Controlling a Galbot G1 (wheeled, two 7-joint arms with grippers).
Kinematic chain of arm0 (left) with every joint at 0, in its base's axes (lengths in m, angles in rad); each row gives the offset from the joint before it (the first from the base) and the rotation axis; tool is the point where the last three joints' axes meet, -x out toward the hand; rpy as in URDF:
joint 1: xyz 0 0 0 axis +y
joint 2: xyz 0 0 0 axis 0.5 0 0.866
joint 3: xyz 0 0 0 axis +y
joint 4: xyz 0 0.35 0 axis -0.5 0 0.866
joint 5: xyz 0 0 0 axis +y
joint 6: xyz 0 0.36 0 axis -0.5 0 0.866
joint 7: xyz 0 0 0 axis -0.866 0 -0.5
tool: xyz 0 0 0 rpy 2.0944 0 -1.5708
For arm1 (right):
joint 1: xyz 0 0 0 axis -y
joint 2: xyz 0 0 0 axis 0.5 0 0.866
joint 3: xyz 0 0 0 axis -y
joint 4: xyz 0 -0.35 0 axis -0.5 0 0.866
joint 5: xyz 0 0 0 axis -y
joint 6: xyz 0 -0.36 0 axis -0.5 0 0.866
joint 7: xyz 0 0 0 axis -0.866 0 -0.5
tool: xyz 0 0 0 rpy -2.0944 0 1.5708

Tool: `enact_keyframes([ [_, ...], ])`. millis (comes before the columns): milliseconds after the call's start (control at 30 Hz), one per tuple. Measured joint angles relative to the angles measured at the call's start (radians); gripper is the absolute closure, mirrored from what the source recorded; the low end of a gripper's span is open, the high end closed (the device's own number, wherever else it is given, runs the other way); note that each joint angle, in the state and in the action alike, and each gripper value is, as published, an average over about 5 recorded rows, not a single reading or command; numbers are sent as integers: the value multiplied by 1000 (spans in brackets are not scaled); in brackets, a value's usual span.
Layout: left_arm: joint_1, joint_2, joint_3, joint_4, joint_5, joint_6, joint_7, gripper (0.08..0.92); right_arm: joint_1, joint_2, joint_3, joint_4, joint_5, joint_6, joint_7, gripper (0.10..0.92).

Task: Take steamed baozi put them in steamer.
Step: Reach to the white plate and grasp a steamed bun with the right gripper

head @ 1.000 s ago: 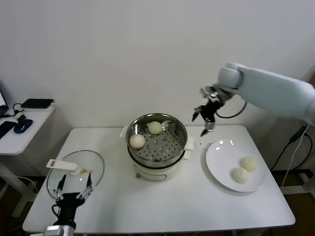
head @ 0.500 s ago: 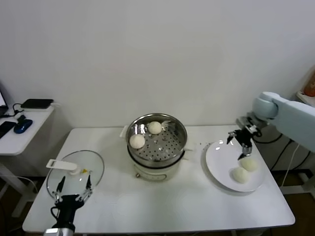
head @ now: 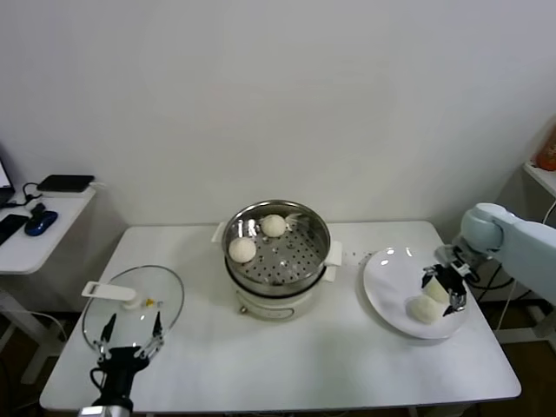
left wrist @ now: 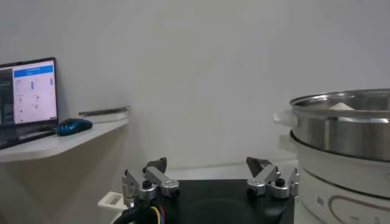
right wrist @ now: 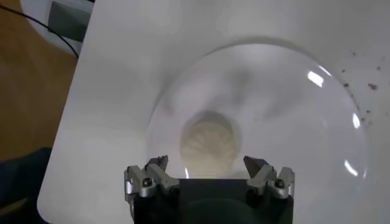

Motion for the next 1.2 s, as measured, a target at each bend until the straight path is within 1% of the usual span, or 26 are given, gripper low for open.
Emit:
enact_keyframes([
  [433,-4,0,0,10,6,0,2,177,-98,46,88,-65,-66,9,28,203],
  [1067,-8,-2,-1,19,6,0,1,177,-133,94,120,-102,-95,4,30,205],
  [1200,-9,-2,-2,20,5,0,1,177,-136,93,120,-102,-96,4,28,257],
])
